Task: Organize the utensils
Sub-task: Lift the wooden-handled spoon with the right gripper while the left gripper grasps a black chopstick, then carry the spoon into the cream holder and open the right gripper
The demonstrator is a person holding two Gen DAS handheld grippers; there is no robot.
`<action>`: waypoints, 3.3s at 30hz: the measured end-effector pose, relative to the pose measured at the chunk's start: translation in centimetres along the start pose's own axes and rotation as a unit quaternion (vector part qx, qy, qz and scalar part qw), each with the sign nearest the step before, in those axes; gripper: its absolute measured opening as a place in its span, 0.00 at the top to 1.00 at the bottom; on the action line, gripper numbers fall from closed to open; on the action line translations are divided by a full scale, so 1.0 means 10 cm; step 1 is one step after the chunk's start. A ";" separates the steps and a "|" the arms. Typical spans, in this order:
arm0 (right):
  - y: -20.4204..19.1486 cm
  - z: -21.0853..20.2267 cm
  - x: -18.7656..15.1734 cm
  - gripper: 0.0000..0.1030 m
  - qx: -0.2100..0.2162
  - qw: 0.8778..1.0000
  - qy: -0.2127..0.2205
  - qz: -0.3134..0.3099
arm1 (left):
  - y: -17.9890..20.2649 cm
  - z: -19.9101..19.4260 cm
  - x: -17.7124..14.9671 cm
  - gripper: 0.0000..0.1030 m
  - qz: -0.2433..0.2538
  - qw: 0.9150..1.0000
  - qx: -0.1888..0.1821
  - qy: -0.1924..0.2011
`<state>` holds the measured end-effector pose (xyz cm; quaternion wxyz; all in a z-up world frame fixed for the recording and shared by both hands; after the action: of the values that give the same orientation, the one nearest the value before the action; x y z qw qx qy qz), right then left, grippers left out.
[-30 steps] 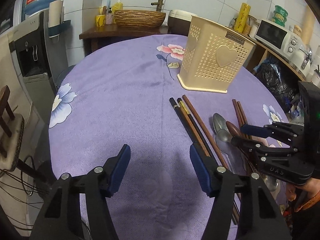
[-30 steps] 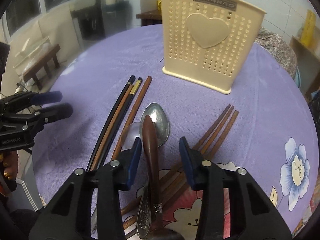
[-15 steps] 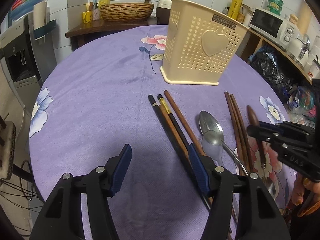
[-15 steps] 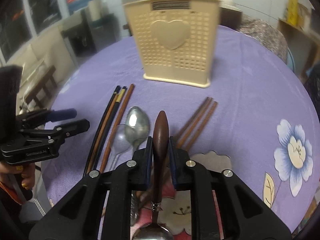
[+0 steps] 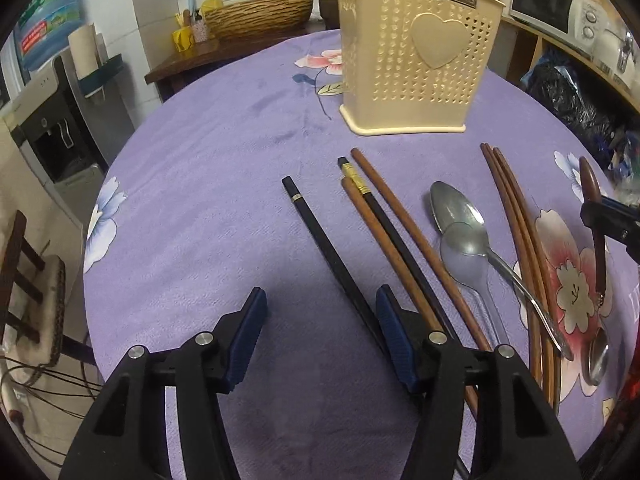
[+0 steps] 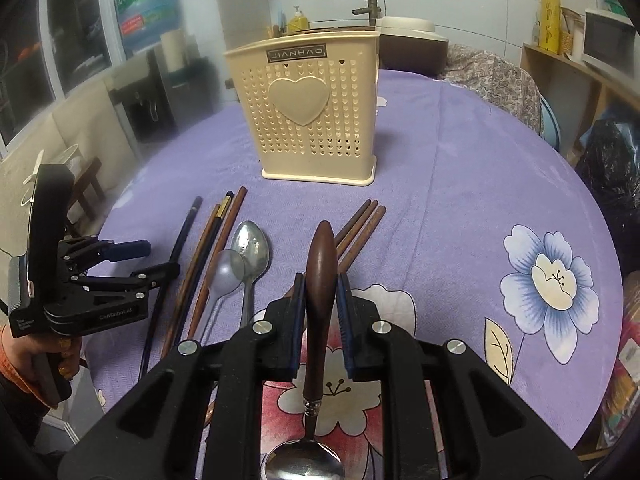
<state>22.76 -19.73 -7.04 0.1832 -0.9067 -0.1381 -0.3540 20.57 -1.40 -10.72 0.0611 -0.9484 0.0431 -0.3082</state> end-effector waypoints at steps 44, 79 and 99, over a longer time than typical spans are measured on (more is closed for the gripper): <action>0.30 -0.71 0.25 0.84 0.022 0.995 0.077 0.053 | -0.52 -0.93 0.88 0.92 -0.065 0.985 -0.089 0.137; -0.20 -1.12 2.50 0.84 0.012 0.983 0.178 -0.039 | -0.40 -2.16 2.63 0.92 -0.078 0.940 -0.097 0.318; 0.17 0.22 1.80 0.84 -0.022 0.994 0.104 -0.010 | -0.21 -0.67 2.17 0.92 -0.078 0.974 -0.076 0.198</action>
<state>37.48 -18.18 3.54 0.1734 -0.8672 -0.1193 -0.4512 34.19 -2.49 7.48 -0.0455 -0.8707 0.0032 -0.4897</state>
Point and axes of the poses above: each gripper's, at about its wrist camera, not at the fingertips, and z roughly the way its jaws point, y to its right, x to its top, the point moved 1 cm from there along z, roughly the way its jaws point, and after that the axes turned 9 degrees about x, right-handed, at the moved point
